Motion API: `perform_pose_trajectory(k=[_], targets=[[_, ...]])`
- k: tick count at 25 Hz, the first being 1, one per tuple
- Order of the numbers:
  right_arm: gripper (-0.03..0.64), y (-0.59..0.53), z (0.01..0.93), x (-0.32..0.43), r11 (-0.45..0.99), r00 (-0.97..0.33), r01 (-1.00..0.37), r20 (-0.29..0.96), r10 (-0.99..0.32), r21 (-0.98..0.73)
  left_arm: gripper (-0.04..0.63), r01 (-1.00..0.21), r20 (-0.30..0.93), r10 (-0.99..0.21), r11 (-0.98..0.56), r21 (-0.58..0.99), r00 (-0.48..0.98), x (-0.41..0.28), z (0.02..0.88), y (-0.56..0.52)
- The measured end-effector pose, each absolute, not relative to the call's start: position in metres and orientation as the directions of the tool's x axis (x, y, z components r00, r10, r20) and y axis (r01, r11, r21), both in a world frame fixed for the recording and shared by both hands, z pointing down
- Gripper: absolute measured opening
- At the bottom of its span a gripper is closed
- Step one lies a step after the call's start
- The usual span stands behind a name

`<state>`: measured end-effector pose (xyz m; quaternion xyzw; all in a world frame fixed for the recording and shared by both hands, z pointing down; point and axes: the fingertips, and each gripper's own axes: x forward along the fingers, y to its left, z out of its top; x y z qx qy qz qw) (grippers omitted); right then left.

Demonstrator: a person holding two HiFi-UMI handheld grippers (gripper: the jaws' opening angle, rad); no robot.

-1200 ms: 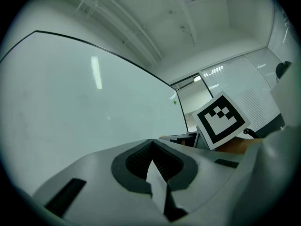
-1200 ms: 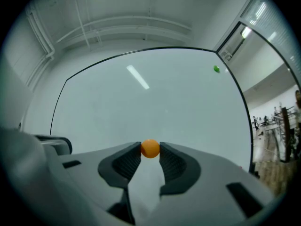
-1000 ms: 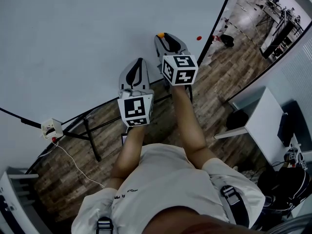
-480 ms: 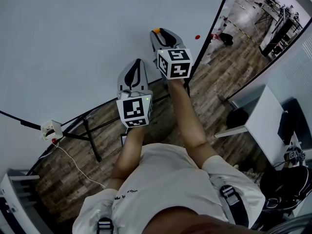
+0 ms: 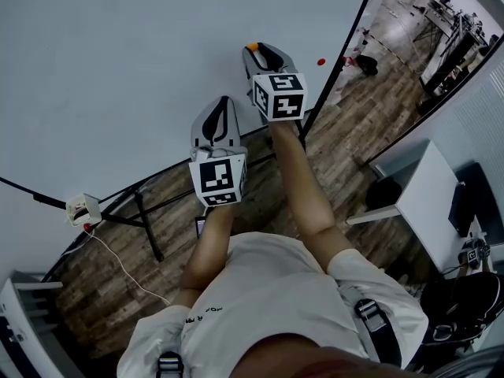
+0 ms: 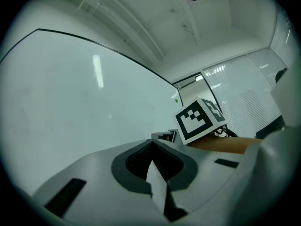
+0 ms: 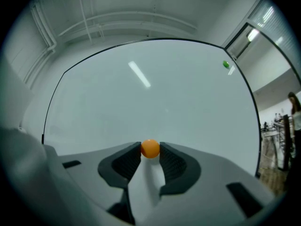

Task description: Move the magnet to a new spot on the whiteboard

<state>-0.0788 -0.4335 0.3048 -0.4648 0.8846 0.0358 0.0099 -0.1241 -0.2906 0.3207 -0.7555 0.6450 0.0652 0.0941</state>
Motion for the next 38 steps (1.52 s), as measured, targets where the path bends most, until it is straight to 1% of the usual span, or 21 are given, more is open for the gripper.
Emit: perform_pose_trajectory(k=[26, 32, 36, 38], targets=[[0.132, -0.45, 0.307, -0.087, 0.554, -0.557, -0.829, -0.033, -0.83, 0.073, 0.003, -0.987, -0.212, -0.964, -0.153, -0.057, 0.162, -0.131, 0.325, -0.297], [0.133, -0.449, 0.308, -0.089, 0.575, -0.576, -0.818, -0.046, -0.816, 0.031, 0.003, -0.985, -0.214, -0.962, -0.161, -0.059, 0.17, -0.131, 0.324, -0.296], [0.163, -0.445, 0.306, -0.09, 0.592, -0.593, -0.805, -0.056, -0.803, 0.034, 0.003, -0.985, -0.212, -0.962, -0.162, -0.05, 0.169, -0.13, 0.323, -0.294], [0.164, -0.443, 0.304, -0.088, 0.589, -0.59, -0.807, -0.069, -0.805, 0.027, 0.003, -0.985, -0.213, -0.962, -0.163, -0.052, 0.171, -0.128, 0.324, -0.293]])
